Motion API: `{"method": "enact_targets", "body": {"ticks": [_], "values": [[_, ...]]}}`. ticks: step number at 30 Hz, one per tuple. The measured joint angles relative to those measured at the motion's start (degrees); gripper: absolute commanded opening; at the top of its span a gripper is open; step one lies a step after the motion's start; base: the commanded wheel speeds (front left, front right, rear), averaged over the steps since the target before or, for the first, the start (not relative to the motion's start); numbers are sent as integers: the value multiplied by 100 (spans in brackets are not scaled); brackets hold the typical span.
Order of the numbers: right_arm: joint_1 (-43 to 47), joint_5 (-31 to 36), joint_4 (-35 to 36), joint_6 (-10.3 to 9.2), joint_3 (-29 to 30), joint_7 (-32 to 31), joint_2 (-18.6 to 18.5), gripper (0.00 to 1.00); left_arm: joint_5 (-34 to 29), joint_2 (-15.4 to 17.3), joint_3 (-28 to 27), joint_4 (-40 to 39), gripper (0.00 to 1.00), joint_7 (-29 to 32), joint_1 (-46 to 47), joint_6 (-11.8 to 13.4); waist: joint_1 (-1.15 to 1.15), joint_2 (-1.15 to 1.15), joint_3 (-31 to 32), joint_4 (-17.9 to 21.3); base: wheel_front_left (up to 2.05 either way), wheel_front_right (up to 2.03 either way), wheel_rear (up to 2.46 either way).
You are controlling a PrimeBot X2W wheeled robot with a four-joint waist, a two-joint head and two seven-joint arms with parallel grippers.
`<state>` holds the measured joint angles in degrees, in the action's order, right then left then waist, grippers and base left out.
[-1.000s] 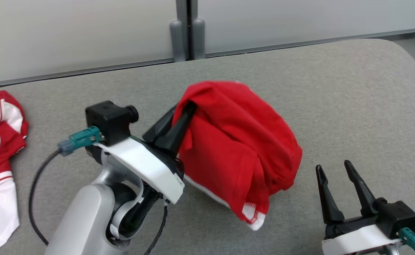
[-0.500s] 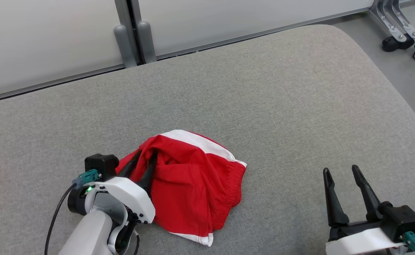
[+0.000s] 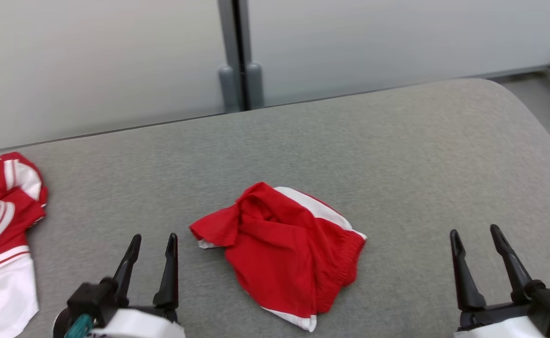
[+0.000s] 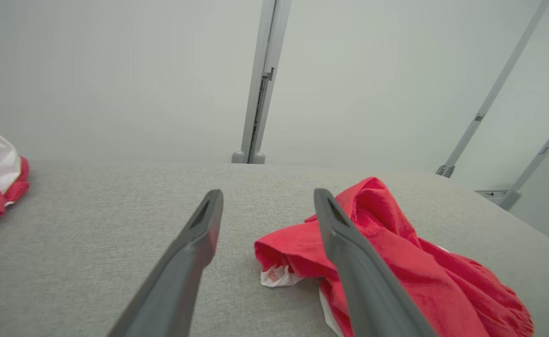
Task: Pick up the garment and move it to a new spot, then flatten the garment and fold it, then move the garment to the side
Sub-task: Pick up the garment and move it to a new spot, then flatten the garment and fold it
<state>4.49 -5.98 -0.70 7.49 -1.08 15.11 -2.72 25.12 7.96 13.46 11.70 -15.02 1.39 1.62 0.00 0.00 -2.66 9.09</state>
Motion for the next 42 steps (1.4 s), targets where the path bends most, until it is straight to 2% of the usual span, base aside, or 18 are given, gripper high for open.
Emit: {"method": "enact_targets", "body": {"ticks": [4,8,12,20,27,37,42], "values": [[140,53,69,0,245,3,-4,100,-467,-144,-411,-533,100,-10,-606,60,0,0,127,-386,0,0,0],[256,101,53,0,289,3,-4,100,-746,-238,-713,-680,100,-12,-942,-23,0,0,213,-679,0,0,0],[349,120,-2,1,249,2,-2,100,-1021,-364,-1059,-688,100,-11,-1255,-209,0,0,345,-961,0,0,0],[528,48,-192,1,256,3,-2,100,-1310,-488,-1330,-597,100,-11,-1383,-511,0,0,527,-1148,0,0,0],[552,-15,-264,1,255,3,-2,100,-1394,-510,-1401,-503,100,-11,-1349,-594,0,0,585,-1156,0,0,0],[476,0,-257,1,218,3,-2,100,-1316,-509,-1173,-457,100,-12,-1177,-610,0,0,532,-951,0,0,0],[389,44,-224,1,279,3,-2,100,-1183,-517,-86,-365,100,-11,-667,-751,0,0,462,-745,0,0,0]]}}
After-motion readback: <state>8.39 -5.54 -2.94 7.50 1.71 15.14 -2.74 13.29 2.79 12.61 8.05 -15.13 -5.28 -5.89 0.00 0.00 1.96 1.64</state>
